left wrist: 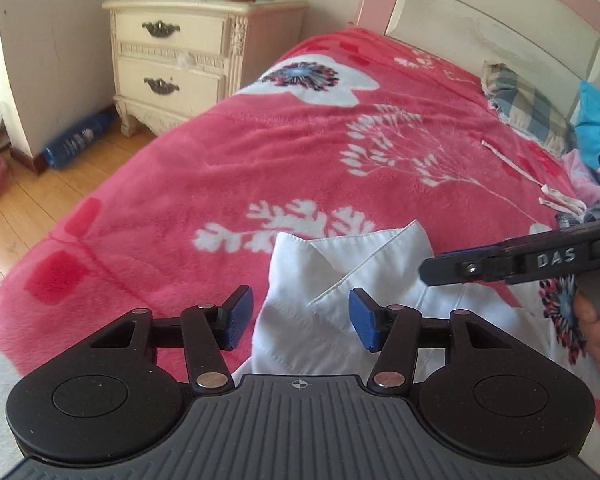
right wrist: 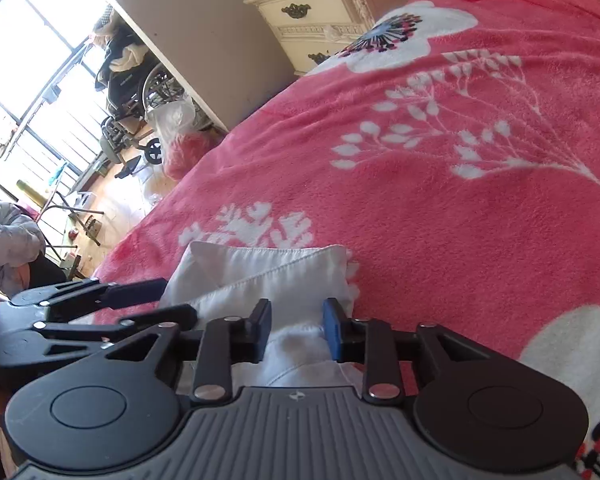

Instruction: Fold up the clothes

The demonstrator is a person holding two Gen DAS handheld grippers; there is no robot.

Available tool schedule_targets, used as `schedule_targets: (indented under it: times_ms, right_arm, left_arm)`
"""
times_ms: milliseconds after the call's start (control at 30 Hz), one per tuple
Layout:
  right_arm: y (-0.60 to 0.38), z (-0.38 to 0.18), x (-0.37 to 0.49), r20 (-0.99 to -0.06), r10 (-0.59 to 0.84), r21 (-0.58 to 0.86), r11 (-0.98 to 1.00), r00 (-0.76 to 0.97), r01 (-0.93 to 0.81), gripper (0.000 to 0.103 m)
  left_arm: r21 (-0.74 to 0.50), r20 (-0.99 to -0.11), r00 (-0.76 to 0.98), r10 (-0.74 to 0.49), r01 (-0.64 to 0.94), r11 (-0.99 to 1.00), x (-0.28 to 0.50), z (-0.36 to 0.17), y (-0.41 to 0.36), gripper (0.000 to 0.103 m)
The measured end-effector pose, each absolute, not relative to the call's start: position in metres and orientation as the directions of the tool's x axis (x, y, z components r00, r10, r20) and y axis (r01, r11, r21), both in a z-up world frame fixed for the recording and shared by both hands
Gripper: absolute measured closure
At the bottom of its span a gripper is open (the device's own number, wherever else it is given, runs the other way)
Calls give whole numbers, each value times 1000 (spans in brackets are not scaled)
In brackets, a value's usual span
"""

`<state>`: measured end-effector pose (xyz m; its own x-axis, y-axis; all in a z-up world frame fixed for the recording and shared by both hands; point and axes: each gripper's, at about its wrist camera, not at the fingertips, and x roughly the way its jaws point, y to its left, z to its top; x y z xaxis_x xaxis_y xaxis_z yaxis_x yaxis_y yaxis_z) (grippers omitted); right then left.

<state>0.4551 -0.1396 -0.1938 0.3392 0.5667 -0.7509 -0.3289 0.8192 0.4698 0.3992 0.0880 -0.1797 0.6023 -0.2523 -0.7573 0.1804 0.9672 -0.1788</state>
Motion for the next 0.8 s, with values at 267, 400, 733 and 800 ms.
schedule_targets:
  times_ms: [267,400,733,800]
  right_arm:
    - [-119,-183,446,-775,514,380,844,368,-379,103]
    - [-122,-164,436,-754,520,378,843,402,-382,103]
    - [-132,-102,378,-709,546,349,822,447,-450,103]
    - [-135,-89,362,-700,553,347,817,452,-461,103]
  left_arm:
    - [-100,-772,604,-195,188,977,395,-192,71,77]
    - [-72,-741,641,-198,218,973,387,-181,66,96]
    - [-13,-651,729,-213,270,963,342,-121,46,98]
    - [-1,-630,745,-222,285,959,328,-108,43,98]
